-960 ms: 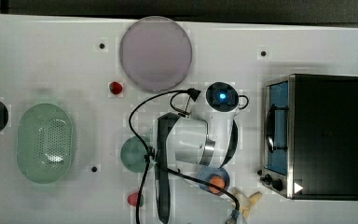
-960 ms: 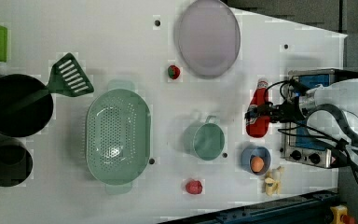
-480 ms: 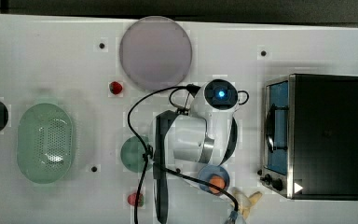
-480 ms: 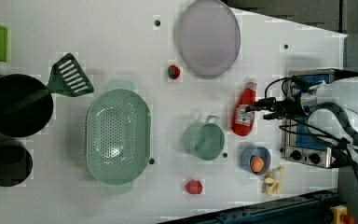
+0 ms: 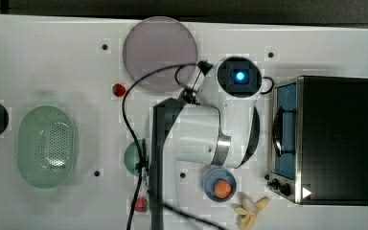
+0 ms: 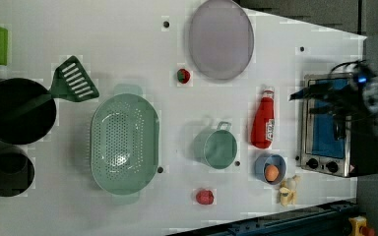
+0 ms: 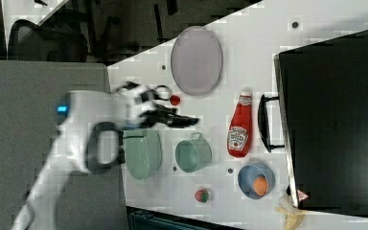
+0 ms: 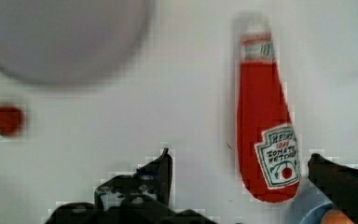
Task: Pick ketchup from plate and place it on table.
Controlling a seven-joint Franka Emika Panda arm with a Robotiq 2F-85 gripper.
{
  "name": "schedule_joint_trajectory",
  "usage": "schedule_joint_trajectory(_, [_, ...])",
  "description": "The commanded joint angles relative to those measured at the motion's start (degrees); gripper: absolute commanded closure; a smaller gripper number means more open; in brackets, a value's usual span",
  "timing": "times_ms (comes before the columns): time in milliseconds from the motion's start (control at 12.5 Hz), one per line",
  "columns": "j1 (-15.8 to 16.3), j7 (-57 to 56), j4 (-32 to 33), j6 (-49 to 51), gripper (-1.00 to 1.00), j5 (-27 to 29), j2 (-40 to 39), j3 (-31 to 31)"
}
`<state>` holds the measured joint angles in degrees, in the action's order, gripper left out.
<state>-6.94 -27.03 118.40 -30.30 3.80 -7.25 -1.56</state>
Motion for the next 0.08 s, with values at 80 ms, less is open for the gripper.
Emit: schedule_joint_trajectory(80, [0.47,17.28,-9.88,10.95,-1.0,-0.67,7.13,-0.52])
